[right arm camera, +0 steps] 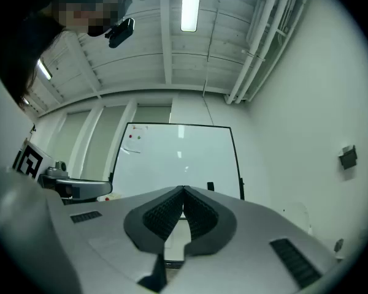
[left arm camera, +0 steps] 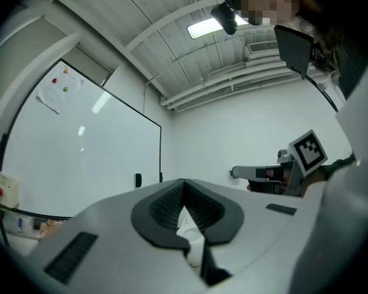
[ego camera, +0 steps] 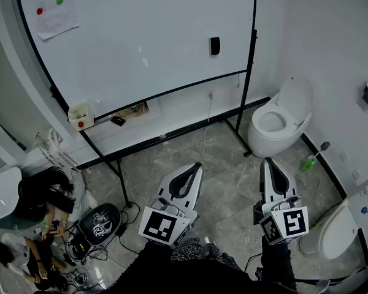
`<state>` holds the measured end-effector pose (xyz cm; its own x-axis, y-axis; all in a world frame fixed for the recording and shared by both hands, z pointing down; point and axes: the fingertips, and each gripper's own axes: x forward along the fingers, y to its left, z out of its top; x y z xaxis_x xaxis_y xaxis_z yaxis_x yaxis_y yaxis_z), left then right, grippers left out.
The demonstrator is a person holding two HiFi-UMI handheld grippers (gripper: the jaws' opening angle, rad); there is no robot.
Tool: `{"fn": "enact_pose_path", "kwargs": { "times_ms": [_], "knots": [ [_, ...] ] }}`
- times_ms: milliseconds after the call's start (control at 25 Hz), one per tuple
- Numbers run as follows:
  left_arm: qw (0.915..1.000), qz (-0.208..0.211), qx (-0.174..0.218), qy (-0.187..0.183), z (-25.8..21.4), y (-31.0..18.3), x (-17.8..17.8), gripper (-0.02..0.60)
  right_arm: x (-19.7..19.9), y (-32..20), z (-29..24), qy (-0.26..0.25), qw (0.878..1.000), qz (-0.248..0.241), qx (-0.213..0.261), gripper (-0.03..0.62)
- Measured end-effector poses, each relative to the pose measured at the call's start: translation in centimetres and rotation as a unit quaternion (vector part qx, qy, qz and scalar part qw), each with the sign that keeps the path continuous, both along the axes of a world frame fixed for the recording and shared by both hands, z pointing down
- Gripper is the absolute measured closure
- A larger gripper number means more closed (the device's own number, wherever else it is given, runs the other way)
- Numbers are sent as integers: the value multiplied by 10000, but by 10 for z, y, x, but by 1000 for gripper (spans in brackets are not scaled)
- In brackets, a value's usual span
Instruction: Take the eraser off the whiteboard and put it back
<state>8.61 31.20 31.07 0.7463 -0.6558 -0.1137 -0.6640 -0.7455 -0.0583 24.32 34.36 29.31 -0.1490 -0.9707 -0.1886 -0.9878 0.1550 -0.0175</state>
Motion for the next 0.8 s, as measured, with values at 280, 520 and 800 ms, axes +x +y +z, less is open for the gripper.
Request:
{"fn": "enact_pose_path", "kwargs": {
  "times_ms": [280, 520, 800],
  "knots": [
    [9999, -71, -105, 45, 4, -23, -1, 576, -7, -21, 10, -50, 9999, -113, -82, 586],
    [9999, 69, -126, -48, 16, -72, 5, 576, -8, -69, 19, -11, 9998, -108, -142, 586],
    [9997, 227, -95, 58, 14, -154, 14, 576, -1, -147, 13, 64, 9999, 47, -113, 586]
  ]
}}
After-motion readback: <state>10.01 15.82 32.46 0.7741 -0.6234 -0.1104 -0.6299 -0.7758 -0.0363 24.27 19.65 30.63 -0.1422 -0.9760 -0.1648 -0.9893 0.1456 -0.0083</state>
